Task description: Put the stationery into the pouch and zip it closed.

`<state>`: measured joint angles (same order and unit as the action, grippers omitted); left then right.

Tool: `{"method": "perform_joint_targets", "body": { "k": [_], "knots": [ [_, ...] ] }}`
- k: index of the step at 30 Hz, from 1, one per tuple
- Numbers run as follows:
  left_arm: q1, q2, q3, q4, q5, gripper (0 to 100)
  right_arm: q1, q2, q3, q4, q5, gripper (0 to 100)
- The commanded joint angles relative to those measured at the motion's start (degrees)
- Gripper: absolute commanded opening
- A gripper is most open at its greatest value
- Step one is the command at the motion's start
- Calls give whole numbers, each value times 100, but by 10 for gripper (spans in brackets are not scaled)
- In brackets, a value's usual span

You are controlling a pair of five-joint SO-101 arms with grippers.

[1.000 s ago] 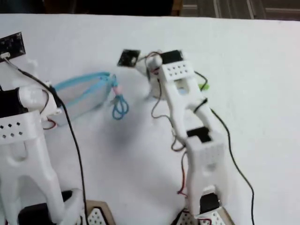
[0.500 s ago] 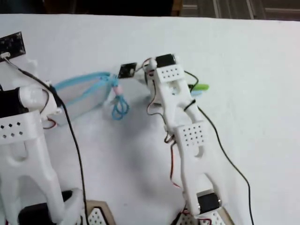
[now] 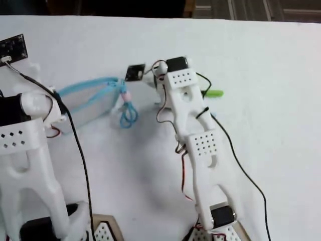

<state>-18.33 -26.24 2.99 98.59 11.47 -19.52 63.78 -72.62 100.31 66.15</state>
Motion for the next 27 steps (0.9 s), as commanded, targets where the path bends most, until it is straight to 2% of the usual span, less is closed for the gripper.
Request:
{"method": "perform_joint_targets", "body": {
  "k": [1, 5, 10, 15, 19, 24, 27],
  "knots": [
    [57, -31, -35, -123, -26, 21, -4, -1015, -141, 127, 35, 18],
    [31, -31, -44, -123, -105, 21, -57, -2149, 299, 127, 35, 18],
    [31, -31, -44, -79, -193, 21, -127, -4022, 2453, 127, 9, 18],
    [48, -31, -44, -88, -202, 21, -127, -6185, 5495, 101, -1055, 18],
    [57, -31, -44, -88, -202, 21, -127, -7609, 7209, 92, -1793, 18],
    [66, -31, -44, -79, -211, 21, -479, -8866, 7965, -31, -2303, 18],
    [66, -31, -44, -97, -211, 21, -1042, -9226, 7956, -391, -3191, 18]
  ]
}}
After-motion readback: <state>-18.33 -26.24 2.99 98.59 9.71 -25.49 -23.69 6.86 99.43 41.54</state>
